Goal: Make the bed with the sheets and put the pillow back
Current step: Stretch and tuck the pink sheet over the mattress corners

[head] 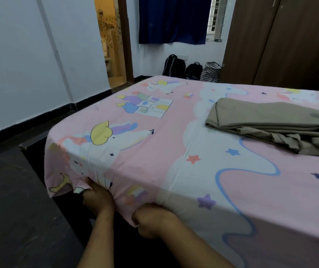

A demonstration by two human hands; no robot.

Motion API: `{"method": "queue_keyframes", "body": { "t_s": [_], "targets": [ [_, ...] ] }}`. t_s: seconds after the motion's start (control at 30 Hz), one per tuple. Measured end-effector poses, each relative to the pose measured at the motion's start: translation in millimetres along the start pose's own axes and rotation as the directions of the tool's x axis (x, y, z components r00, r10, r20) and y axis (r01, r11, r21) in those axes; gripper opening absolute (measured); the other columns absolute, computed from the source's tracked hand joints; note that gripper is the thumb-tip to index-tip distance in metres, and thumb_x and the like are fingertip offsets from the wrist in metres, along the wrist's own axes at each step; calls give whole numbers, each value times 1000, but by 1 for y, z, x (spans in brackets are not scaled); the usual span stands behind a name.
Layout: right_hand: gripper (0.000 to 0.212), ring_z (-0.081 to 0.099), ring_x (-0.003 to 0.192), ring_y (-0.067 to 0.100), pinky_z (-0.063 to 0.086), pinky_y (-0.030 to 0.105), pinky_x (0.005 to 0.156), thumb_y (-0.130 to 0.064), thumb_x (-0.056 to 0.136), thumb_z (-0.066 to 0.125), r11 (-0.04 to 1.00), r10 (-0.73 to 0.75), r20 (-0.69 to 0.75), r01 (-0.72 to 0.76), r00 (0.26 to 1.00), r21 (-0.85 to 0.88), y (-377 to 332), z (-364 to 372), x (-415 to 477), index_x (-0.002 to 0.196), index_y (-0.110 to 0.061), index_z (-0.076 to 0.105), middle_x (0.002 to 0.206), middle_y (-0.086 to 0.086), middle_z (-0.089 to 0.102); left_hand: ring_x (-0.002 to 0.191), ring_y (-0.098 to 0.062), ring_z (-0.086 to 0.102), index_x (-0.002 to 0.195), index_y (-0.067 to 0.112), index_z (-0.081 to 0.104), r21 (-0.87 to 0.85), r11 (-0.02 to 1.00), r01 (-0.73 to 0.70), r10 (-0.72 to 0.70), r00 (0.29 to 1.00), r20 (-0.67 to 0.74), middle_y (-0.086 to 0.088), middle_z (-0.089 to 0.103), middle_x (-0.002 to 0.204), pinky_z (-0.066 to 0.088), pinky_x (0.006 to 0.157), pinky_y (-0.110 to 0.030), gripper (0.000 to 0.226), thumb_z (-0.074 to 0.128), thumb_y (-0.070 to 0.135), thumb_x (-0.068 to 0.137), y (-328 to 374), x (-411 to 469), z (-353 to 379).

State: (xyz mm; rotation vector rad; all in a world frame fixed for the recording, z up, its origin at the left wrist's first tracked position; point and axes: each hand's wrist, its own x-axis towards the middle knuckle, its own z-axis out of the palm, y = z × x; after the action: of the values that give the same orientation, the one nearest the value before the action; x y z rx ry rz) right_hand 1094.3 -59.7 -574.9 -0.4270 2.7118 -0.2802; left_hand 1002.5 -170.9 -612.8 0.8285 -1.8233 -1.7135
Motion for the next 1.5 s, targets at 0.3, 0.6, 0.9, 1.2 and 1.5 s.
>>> {"method": "queue_keyframes", "body": {
  "t_s": [0.3, 0.6, 0.9, 1.2, 1.5],
  "targets": [
    [40, 52, 116, 39, 40, 39, 98, -8, 93, 48, 989, -61, -80, 49, 995, -142, -1, -2, -31, 131, 4, 47, 127, 26, 53, 106, -45, 56, 126, -6, 52, -26, 969, 245, -245, 969, 18, -31, 56, 122, 44, 87, -43, 66, 32, 51, 98, 13, -29, -14],
    [39, 58, 107, 37, 47, 38, 91, -5, 86, 54, 986, -119, -106, 105, 987, -126, 6, 3, -44, 124, 0, 52, 118, 22, 59, 100, -33, 63, 129, 8, 54, -263, 797, 544, -381, 790, 479, -17, 62, 121, 53, 81, -41, 75, 67, 59, 76, -15, -71, -43],
    [14, 53, 63, 28, 45, 24, 50, -3, 91, 44, 988, -35, 49, 27, 998, 155, 4, -12, -34, 91, -3, 59, 86, 21, 54, 92, -30, 59, 105, 0, 59, -128, 910, 394, -382, 918, 106, -10, 61, 107, 52, 83, -39, 25, 56, 20, 90, 18, -44, -37],
    [13, 37, 48, 21, 32, 25, 41, -4, 92, 42, 933, -17, 130, -31, 991, 360, 6, -6, -10, 94, -3, 55, 67, 15, 41, 105, -43, 55, 108, -5, 55, 273, 961, -38, 35, 999, 15, -30, 59, 116, 40, 76, -36, 33, 40, 23, 99, 2, -54, -14],
    [31, 51, 72, 29, 39, 28, 67, -1, 89, 44, 963, 6, 69, -24, 998, 269, 16, 16, 25, 117, 9, 52, 76, 19, 52, 99, -47, 56, 98, -4, 53, 251, 962, -104, 105, 994, 9, -32, 61, 108, 43, 76, -41, 34, 39, 27, 100, -47, -35, 10]
  ]
}}
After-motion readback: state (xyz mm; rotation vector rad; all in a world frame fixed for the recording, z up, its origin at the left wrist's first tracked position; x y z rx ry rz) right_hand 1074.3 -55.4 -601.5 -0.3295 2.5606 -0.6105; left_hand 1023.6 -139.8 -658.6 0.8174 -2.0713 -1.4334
